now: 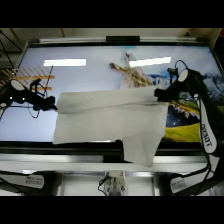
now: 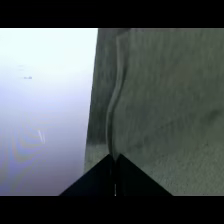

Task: Fold the shirts.

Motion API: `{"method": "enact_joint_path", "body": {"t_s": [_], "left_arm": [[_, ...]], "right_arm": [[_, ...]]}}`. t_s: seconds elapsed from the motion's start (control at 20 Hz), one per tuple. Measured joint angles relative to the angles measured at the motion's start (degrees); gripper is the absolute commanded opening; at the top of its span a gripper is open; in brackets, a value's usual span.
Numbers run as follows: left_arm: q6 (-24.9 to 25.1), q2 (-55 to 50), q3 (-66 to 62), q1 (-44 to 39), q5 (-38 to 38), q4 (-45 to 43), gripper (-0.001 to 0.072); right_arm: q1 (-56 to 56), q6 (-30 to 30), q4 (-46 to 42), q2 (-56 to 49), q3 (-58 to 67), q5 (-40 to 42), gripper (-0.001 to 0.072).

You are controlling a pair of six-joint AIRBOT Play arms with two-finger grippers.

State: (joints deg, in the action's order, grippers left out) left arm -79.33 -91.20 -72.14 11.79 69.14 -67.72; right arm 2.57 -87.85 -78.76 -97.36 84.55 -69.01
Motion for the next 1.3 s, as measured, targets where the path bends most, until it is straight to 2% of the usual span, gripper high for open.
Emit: {"method": "enact_joint_path", "body": {"t_s": [0.1, 0.15, 0.2, 0.25, 0.3, 0.45, 0.65, 0.8, 0.95, 1.1, 1.3], "left_arm": [[-0.2, -0.2, 0.0, 0.0, 0.0, 0.1, 0.0034], [-0.3, -0.3, 0.0, 0.0, 0.0, 0.2, 0.0036], [-0.5, -0.6, 0.0, 0.0, 0.0, 0.2, 0.0103], [-0.7, -0.8, 0.0, 0.0, 0.0, 0.2, 0.0294], [-0.9, -0.9, 0.0, 0.0, 0.0, 0.4, 0.0446], [-1.2, -0.7, -0.9, 0.5, 2.6, 1.1, 0.0446], [-0.9, 3.0, -1.9, 4.4, 9.9, 0.3, 0.0462], [0.8, 9.1, 5.8, 8.4, 13.1, -0.2, 0.0463], [3.5, 15.8, 18.8, 11.6, 12.2, 0.2, 0.0532], [5.9, 19.7, 29.2, 13.2, 9.1, 1.9, 0.0529], [7.1, 21.4, 36.6, 13.8, 5.6, 4.5, 0.0529]], "right_arm": [[0.0, -0.6, -1.1, -0.2, -0.2, 0.1, 0.0079], [0.0, -1.0, -1.6, -0.4, -0.2, 0.1, 0.0109], [0.0, -1.4, -2.0, -0.7, -0.3, 0.2, 0.0254], [0.0, -1.5, -2.3, -0.9, -0.3, 0.2, 0.0477], [-0.1, -1.5, -2.6, -1.1, -0.3, 0.5, 0.0516], [-0.2, -0.2, -2.4, -0.1, -0.3, -0.9, 0.0516], [1.5, 2.1, -8.8, 5.0, -0.3, -8.4, 0.0516], [5.5, 4.6, -9.7, 9.4, -1.2, -14.2, 0.0516], [9.9, 5.7, -8.0, 13.9, -3.8, -16.2, 0.0516], [12.1, 6.4, -6.1, 17.2, -6.1, -17.2, 0.0515], [13.1, 7.0, -4.7, 19.0, -7.4, -17.7, 0.0515]]}}
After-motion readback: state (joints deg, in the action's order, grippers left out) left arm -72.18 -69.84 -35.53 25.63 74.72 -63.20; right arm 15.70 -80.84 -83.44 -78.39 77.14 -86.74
